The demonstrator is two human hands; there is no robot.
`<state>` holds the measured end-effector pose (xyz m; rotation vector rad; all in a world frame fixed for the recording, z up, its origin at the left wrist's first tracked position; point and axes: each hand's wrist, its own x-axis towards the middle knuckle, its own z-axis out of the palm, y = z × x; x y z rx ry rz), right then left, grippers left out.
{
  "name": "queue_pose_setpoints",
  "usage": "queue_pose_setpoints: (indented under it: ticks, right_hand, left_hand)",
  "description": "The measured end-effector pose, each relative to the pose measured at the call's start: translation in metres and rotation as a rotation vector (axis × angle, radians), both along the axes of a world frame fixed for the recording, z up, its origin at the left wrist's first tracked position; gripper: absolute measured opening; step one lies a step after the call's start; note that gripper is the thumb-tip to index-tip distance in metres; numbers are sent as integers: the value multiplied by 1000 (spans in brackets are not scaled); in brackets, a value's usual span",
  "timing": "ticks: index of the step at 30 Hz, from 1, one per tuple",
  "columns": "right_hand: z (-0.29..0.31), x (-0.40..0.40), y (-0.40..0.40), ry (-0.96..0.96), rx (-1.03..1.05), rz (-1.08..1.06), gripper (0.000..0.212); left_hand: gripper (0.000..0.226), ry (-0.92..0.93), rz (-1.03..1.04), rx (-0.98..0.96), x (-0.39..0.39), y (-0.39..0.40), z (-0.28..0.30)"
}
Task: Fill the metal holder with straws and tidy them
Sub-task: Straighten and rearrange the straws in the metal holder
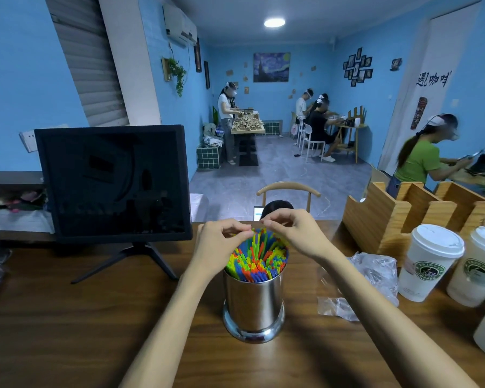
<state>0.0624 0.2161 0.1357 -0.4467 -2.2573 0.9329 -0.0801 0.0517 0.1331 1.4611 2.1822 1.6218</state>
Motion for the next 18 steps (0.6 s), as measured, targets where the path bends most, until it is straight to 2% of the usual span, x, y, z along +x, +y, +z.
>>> queue_pose_setpoints:
  ticks: [3,8,11,15,18]
  right_hand:
    - [-5,0,4,-50,33,-13,15]
    - [-8,1,6,-142,8,73,26]
    - [-6,2,2,-145,31,96,29]
    - [-6,4,0,-105,65,71,27]
    - [-6,5,-1,-61,69,49,24]
  left_hand:
    - [12,80,43,-83,-5,-1,-3]
    - [11,157,-52,-182,-8,-3,2]
    - [14,204,-25,-146,-7,-7,6]
    - [4,235,-89,-88,3,-25,15]
    - [15,228,-219,-268,8,-39,25]
